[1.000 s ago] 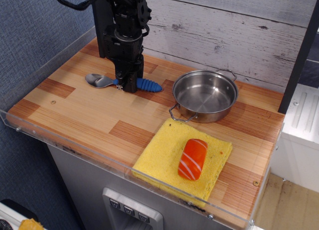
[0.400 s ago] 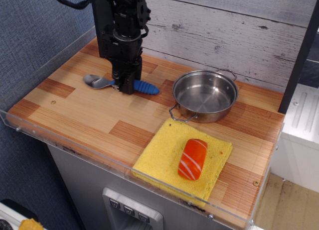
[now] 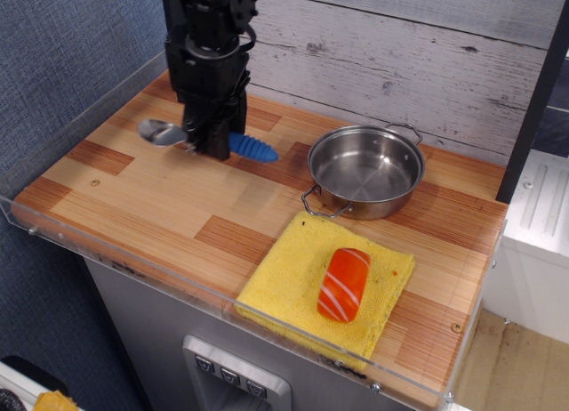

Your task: PICK UP THE SPOON AND PUT ANOTHER SIDE OF THE TABLE

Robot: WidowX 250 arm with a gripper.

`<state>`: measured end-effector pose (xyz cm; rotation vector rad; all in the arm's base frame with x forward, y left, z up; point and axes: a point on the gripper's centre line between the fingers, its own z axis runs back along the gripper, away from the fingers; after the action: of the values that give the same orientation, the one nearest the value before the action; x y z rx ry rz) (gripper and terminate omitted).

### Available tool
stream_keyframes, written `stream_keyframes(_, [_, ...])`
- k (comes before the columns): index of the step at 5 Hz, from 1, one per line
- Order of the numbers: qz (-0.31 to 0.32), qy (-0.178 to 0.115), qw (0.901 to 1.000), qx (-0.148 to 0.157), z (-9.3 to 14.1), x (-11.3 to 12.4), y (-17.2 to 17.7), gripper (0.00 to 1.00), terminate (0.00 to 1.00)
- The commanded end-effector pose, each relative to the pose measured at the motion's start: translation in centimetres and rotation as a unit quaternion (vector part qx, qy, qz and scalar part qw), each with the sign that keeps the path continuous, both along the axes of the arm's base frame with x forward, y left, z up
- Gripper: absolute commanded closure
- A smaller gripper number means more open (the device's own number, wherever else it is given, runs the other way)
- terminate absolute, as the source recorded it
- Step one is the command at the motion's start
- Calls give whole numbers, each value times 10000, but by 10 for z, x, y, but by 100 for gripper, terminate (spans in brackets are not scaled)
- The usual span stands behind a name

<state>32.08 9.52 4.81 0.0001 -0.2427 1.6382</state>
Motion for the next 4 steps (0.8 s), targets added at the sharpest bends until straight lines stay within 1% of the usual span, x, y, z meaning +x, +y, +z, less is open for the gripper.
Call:
stream_keyframes(1, [-778,-65,9968,187,16,-44,-2,100,0])
stream_keyframes(2, [-971,188,9948,243,7,-65,2,100,0])
stream_keyframes(3, [-1118,261,9930,288,4,-81,6,100,0])
stream_keyframes(4, [-1433,289,9888,289,-9,-91,13,100,0])
